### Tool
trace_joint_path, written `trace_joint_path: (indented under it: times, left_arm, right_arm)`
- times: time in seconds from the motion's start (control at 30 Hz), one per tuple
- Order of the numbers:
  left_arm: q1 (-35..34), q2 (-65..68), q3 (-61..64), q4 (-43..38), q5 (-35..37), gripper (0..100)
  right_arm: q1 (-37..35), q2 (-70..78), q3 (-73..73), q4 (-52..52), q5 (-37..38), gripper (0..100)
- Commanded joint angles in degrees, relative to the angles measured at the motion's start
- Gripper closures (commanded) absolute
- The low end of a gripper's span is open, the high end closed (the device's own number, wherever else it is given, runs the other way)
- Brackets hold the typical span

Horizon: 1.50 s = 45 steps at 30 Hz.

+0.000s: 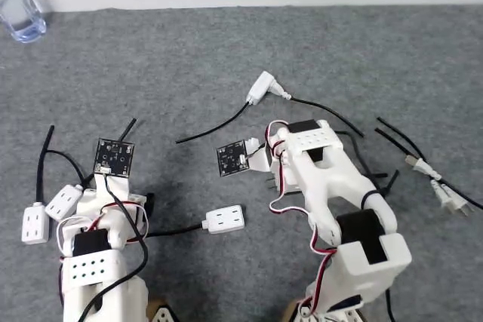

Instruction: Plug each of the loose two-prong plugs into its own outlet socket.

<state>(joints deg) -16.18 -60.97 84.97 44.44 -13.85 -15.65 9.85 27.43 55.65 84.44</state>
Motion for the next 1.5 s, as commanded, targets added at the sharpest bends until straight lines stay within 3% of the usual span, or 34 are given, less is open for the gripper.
trace_joint_path:
  times: [0.0,0.17,0.37,0.67,1.47]
  left_arm:
    - [0.18,-0.88,-0.22,-1.23,0.62,75]
    - [0.18,-0.88,-0.22,-1.23,0.62,75]
    - [0.18,-0.88,-0.22,-1.23,0.62,75]
    - [0.18,-0.88,-0.22,-1.23,0.62,75]
    - [0.18,-0.88,-0.22,-1.23,0.62,75]
  right_arm:
    - [0.92,-0.04,0.44,-2.51,-2.55,95.5]
    - [0.75,-0.31,0.44,-2.33,-3.78,94.3]
    - [0.92,-1.19,0.70,-2.24,-5.19,79.4]
    - [1.01,-6.29,0.79,2.42,-3.16,81.8]
    - [-1.10,-0.75,0.18,0.84,-3.16,81.9]
